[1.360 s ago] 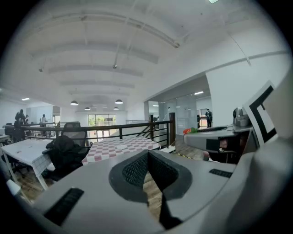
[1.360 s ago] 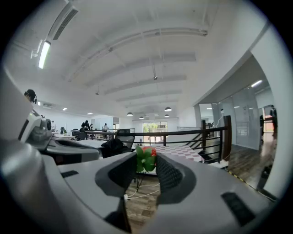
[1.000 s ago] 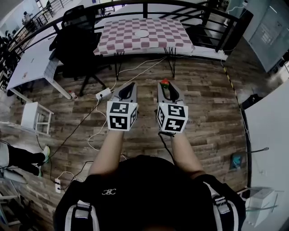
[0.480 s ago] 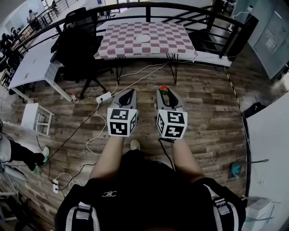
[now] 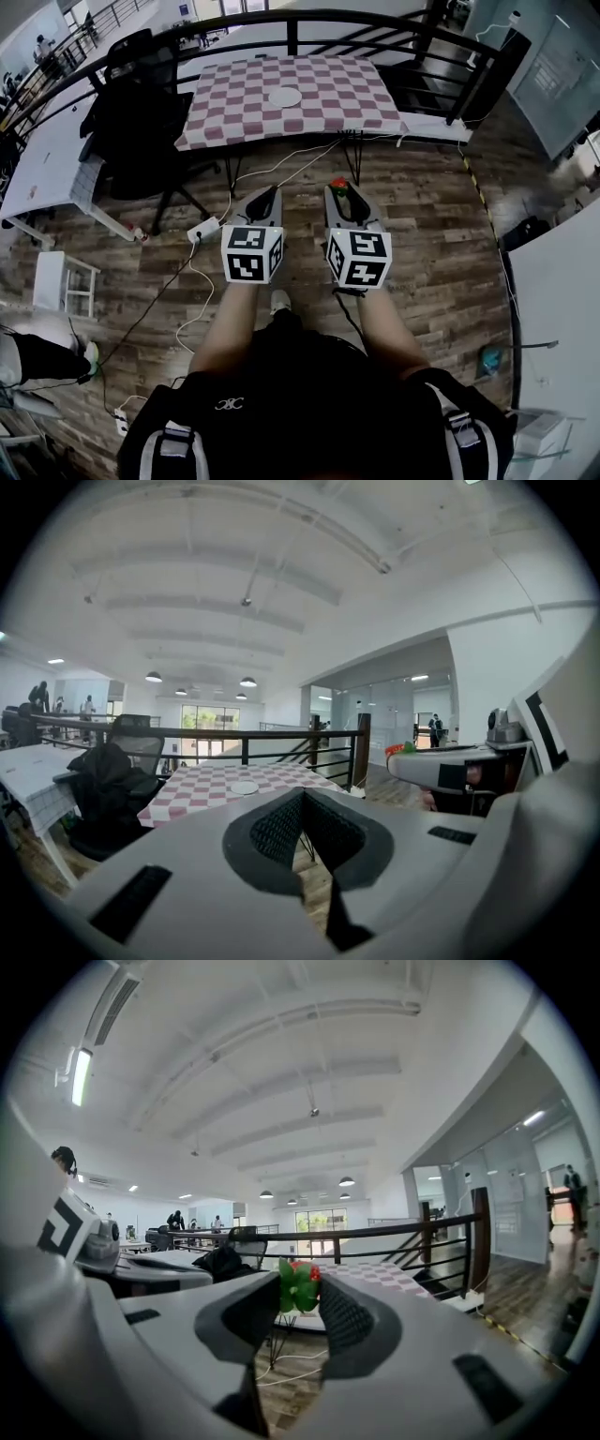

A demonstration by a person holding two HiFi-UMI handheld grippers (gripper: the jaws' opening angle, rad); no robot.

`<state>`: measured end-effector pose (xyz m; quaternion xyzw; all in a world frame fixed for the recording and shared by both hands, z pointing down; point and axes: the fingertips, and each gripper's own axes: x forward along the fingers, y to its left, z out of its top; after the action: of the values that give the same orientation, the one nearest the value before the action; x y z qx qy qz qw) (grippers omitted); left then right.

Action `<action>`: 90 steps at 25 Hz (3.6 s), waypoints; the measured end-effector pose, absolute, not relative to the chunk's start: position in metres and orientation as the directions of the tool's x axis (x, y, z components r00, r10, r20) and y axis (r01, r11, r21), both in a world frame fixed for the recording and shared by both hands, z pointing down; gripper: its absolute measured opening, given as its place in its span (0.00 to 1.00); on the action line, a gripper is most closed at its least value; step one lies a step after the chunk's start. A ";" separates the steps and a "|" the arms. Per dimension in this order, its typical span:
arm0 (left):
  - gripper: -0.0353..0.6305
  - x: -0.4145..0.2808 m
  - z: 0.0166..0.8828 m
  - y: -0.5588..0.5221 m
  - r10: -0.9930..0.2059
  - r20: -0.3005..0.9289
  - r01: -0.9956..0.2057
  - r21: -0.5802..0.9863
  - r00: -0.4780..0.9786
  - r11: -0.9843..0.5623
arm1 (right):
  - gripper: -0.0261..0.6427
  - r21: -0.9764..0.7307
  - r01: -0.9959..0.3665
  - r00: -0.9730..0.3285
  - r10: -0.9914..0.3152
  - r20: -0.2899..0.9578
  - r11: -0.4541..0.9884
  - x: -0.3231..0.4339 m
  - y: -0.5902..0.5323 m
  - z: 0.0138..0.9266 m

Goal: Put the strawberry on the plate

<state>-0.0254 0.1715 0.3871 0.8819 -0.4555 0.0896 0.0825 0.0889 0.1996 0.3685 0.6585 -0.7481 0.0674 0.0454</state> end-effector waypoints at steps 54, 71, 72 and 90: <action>0.04 0.023 0.419 -0.339 -0.766 0.344 -0.826 0.054 0.543 -0.561 | 0.25 -0.133 -0.964 -0.256 -0.935 0.247 0.229 0.132 -0.332 0.417; 0.04 0.004 0.493 -0.420 -0.759 0.472 -0.888 0.142 0.449 -0.437 | 0.25 -0.082 -0.945 -0.319 -0.840 0.439 0.316 0.120 -0.433 0.496; 0.04 0.002 0.499 -0.424 -0.756 0.479 -0.889 0.146 0.447 -0.433 | 0.25 -0.081 -0.944 -0.321 -0.832 0.453 0.320 0.117 -0.436 0.503; 0.04 -0.007 0.613 -0.458 -0.647 0.586 -0.872 0.302 0.488 -0.385 | 0.25 0.018 -0.923 -0.243 -0.619 0.747 0.384 0.103 -0.484 0.678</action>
<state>-0.0073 -0.4583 0.6134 0.8102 -0.4686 0.1904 0.2962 0.1033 -0.4838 0.6779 0.5093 -0.7569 0.2204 0.3452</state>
